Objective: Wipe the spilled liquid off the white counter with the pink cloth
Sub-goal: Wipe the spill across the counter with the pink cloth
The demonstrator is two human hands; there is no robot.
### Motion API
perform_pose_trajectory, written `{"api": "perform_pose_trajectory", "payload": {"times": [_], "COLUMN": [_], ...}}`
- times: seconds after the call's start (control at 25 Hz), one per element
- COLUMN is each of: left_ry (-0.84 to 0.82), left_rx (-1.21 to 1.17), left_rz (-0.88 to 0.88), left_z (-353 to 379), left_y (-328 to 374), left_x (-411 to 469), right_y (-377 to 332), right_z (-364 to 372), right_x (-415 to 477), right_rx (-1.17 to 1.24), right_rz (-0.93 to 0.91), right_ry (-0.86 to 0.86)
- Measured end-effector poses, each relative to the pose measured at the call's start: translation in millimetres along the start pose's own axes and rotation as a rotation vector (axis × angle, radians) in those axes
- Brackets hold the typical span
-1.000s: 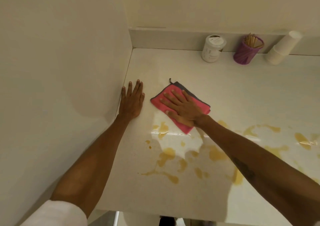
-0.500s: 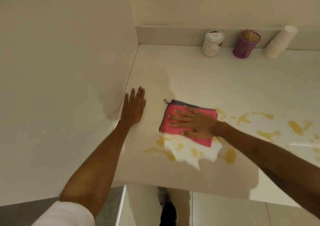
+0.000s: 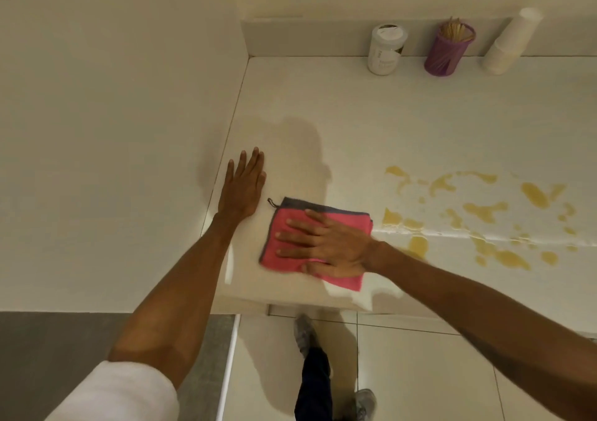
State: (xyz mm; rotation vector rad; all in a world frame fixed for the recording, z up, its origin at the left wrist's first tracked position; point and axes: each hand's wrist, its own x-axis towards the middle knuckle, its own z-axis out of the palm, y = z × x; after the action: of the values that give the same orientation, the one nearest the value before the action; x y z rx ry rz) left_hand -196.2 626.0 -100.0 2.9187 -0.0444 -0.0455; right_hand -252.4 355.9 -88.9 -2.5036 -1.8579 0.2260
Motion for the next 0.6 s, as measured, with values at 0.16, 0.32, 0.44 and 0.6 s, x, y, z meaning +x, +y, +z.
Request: {"api": "perform_pose_trajectory", "payload": {"times": [0.16, 0.32, 0.44, 0.6], "left_ry": [-0.004, 0.007, 0.009, 0.030], "left_rx": [0.010, -0.009, -0.019, -0.061], "left_rz": [-0.012, -0.018, -0.036, -0.100], "left_z": [2, 6, 6, 6], "left_y": [7, 14, 18, 34], "left_x": [-16, -22, -23, -39], "right_y": [40, 22, -14, -22], "right_z": [-2, 3, 17, 12], "right_x": [-49, -11, 0, -76], "right_rx": [-0.003, 0.036, 0.013, -0.020], "right_rz": [-0.008, 0.301, 0.275, 0.094], "right_ry": [-0.062, 0.017, 0.067, 0.061]}}
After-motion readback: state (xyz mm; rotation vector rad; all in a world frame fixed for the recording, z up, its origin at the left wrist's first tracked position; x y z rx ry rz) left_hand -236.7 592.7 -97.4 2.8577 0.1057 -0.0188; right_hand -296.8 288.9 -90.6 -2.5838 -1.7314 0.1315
